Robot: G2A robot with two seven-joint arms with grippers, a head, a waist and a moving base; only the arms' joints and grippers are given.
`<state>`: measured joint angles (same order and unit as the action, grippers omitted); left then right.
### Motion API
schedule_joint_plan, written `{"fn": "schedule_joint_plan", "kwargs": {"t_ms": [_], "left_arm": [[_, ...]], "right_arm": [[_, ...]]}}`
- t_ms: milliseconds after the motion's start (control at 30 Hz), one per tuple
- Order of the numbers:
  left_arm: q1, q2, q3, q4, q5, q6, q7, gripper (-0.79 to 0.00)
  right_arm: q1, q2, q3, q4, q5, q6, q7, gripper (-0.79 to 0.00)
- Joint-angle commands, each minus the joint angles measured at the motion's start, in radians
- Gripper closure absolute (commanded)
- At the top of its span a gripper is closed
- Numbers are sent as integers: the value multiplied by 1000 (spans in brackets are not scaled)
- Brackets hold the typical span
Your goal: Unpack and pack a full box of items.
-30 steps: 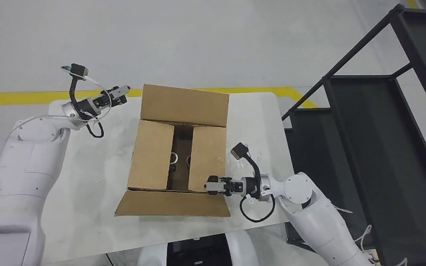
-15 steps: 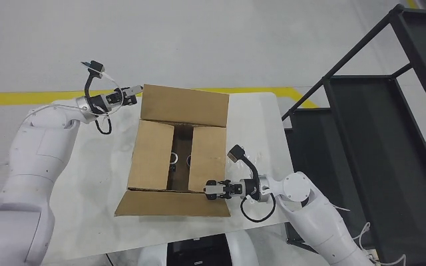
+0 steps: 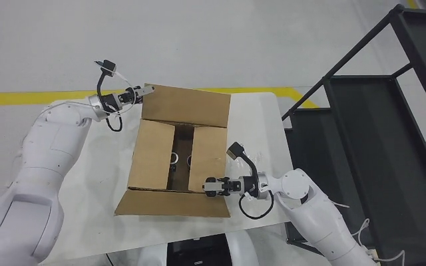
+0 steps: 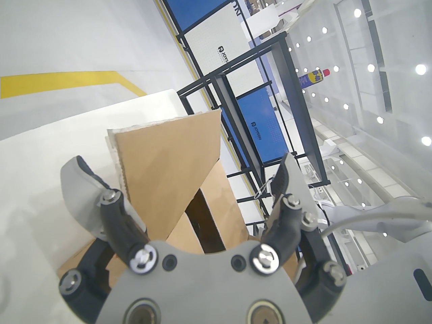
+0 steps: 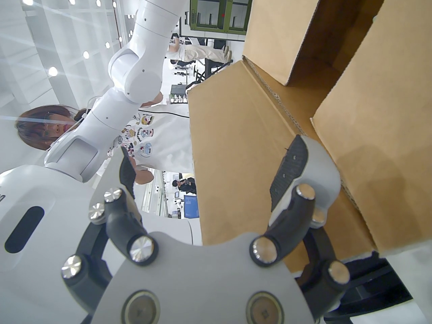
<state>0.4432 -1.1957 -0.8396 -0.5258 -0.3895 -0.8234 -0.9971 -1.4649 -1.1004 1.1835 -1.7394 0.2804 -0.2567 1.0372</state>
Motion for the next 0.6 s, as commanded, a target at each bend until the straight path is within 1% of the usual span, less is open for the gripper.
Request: {"fn": "schedule_joint_plan", "kwargs": {"t_ms": [0, 100, 233, 367, 567], "left_arm": [[-6, -1, 11, -7, -15, -11, 11, -785], [-9, 4, 25, -30, -29, -33, 33, -785], [9, 24, 48, -103, -50, -49, 49, -785], [45, 58, 63, -186, -94, -45, 45, -785], [104, 124, 59, -323, -168, -25, 25, -785]], "right_arm": [[2, 1, -1, 1, -1, 2, -1, -785], [3, 3, -2, 3, 0, 2, 1, -785], [7, 5, -5, 4, -1, 1, 4, -785], [14, 6, -12, 7, -4, -1, 8, -785], [23, 7, -26, 11, -11, -10, 14, -785]]}}
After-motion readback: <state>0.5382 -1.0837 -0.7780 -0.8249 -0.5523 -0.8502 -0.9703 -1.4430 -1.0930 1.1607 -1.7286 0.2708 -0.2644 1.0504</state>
